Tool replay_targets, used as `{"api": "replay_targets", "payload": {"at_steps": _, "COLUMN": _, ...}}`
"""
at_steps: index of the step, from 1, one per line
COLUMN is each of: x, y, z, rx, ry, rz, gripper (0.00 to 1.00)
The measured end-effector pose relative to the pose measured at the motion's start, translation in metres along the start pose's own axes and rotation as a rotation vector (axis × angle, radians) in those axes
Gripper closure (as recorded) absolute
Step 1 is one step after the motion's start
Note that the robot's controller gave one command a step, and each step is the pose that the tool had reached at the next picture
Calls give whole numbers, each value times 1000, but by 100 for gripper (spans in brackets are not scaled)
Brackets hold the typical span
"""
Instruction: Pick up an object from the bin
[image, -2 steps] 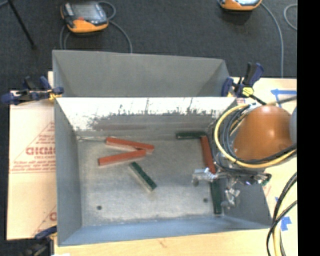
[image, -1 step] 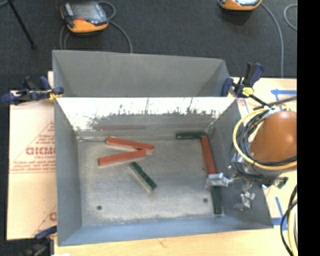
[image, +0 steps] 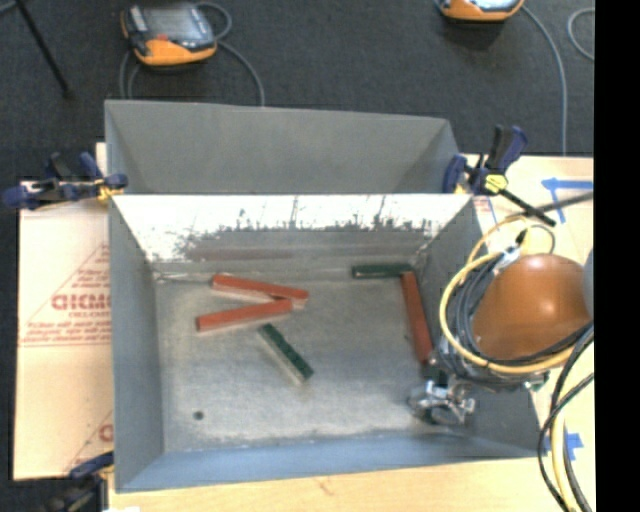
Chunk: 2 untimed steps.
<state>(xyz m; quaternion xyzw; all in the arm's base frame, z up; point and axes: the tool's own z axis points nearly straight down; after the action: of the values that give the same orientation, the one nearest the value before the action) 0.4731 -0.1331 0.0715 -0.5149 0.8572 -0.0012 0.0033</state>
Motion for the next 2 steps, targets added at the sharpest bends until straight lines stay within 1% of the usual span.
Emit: {"api": "replay_targets", "payload": {"at_steps": 2, "x": 0, "y": 0, "z": 0, "rx": 1, "ry": 0, "rz": -6, "gripper": 100}}
